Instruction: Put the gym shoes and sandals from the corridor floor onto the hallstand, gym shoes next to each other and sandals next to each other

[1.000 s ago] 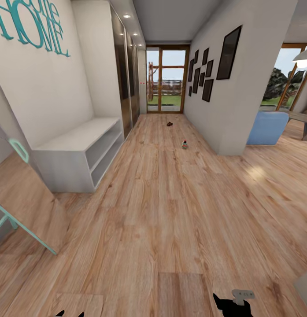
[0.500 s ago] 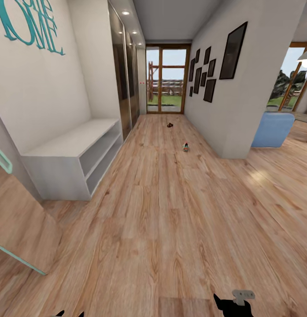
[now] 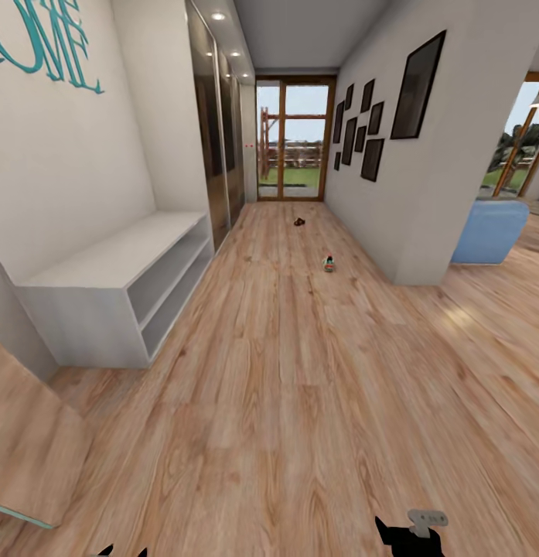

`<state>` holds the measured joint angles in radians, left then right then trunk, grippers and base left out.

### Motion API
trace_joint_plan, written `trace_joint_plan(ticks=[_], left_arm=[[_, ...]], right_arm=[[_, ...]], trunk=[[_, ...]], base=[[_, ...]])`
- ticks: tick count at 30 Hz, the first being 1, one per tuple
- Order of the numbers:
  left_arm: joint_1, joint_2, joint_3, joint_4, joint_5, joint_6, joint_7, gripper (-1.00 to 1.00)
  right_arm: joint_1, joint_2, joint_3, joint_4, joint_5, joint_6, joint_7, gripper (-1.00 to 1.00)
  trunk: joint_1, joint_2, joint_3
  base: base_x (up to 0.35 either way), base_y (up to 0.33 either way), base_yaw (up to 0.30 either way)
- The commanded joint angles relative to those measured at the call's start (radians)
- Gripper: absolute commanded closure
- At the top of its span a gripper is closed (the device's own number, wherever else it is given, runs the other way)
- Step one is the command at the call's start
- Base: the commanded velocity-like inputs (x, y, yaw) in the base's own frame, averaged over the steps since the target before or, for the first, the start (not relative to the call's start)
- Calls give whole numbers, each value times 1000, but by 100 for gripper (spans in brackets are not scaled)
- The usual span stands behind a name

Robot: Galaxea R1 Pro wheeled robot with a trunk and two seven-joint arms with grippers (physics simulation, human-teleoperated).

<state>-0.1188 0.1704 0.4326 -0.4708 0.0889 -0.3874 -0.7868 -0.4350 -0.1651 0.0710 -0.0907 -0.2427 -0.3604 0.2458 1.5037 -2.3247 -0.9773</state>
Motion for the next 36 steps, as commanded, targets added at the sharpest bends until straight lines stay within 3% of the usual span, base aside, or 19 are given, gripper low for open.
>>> trace_joint_plan(ticks=[1, 36], left_arm=[[-1, 0, 3, 1, 5, 1, -8, -100], [-1, 0, 3, 1, 5, 1, -8, -100]], right_arm=[[-1, -1, 7, 1, -10, -3, 4, -100], [-1, 0, 7, 1, -10, -2, 4, -100]], trunk=[[0, 0, -1], [0, 0, -1]], base=[[339, 0, 0], [339, 0, 0]])
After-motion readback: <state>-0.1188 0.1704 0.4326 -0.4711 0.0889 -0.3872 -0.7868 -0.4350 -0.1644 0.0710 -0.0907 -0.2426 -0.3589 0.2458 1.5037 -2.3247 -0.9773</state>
